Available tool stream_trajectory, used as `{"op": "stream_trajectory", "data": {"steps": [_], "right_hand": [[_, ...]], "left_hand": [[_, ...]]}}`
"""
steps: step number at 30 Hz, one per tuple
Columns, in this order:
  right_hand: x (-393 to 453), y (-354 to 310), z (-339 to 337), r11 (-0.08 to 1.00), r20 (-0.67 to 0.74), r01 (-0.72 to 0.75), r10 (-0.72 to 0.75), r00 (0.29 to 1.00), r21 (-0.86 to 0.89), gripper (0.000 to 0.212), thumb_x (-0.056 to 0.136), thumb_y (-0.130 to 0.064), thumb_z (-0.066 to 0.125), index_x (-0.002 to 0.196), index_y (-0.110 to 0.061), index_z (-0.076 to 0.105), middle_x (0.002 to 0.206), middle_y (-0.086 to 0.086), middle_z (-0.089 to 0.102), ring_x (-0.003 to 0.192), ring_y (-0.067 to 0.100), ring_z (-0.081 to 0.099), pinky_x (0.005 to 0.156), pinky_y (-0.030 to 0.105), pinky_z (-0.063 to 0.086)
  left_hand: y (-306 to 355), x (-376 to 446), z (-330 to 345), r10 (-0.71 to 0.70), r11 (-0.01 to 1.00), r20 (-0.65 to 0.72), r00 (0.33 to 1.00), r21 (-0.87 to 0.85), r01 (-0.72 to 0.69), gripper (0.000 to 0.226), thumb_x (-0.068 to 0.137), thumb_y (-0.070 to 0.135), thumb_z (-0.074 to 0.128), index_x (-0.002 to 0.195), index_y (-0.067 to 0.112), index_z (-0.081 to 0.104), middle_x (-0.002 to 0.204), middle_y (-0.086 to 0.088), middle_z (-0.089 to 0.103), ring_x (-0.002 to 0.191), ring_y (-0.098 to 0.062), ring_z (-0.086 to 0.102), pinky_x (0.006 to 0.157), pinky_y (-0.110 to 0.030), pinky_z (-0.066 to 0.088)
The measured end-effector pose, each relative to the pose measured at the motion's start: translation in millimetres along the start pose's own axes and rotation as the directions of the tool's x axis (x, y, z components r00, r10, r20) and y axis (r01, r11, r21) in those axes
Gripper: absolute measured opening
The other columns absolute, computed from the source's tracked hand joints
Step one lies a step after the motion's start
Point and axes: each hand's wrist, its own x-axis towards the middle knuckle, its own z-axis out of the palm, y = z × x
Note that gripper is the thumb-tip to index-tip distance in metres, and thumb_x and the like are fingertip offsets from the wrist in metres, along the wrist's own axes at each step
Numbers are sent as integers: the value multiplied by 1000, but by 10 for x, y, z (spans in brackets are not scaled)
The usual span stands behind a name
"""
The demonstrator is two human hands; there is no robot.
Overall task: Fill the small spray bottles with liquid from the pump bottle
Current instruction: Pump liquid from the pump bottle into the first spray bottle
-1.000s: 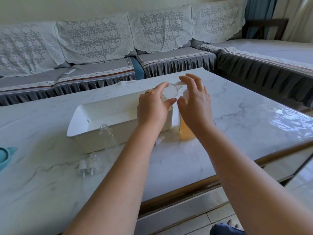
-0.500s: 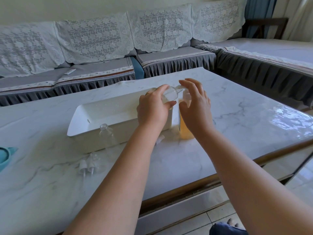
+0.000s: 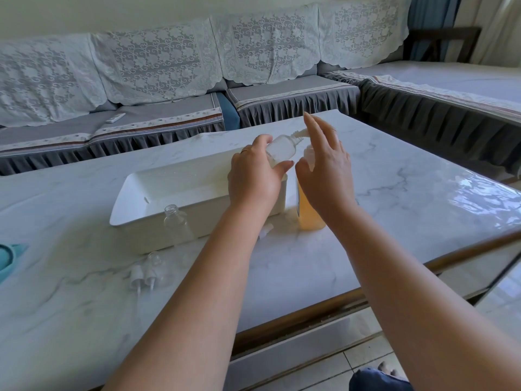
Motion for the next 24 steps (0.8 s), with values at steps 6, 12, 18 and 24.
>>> {"op": "stream_trajectory", "data": {"steps": [6, 12, 18, 24], "right_hand": [[6, -27, 21, 1000, -5, -15, 15, 1000, 5, 71, 80, -7, 53, 148, -17, 38, 151, -1, 38, 132, 23, 42, 110, 41, 33], [-23, -38, 12, 997, -14, -55, 55, 998, -61, 65, 78, -11, 56, 141, -25, 46, 148, -9, 41, 126, 22, 44, 109, 39, 31], [-129, 3, 79, 997, -26, -73, 72, 997, -37, 64, 78, -14, 56, 140, -27, 47, 147, -9, 43, 120, 24, 48, 108, 43, 33], [-17, -36, -2, 996, 16, -39, 41, 999, -84, 77, 81, -17, 56, 152, -27, 30, 153, -5, 37, 131, 24, 40, 114, 46, 26]], "left_hand": [[17, -27, -20, 8, 1000, -1, 1000, 13, -8, 50, 84, 39, 70, 128, 24, 51, 113, 0, 63, 106, -26, 56, 88, -43, 49], [-21, -20, -21, 22, 998, 13, 1000, 51, -23, 46, 83, 23, 72, 124, 23, 51, 112, -2, 62, 105, -26, 55, 87, -43, 49], [-69, -4, -31, -17, 998, 24, 1000, 62, 15, 40, 81, 24, 74, 117, 20, 56, 115, -3, 60, 109, -25, 54, 90, -40, 47], [-67, -2, -68, -9, 999, -8, 1000, 45, 9, 46, 81, 28, 74, 121, 16, 55, 116, -6, 58, 110, -26, 53, 92, -36, 45]]}}
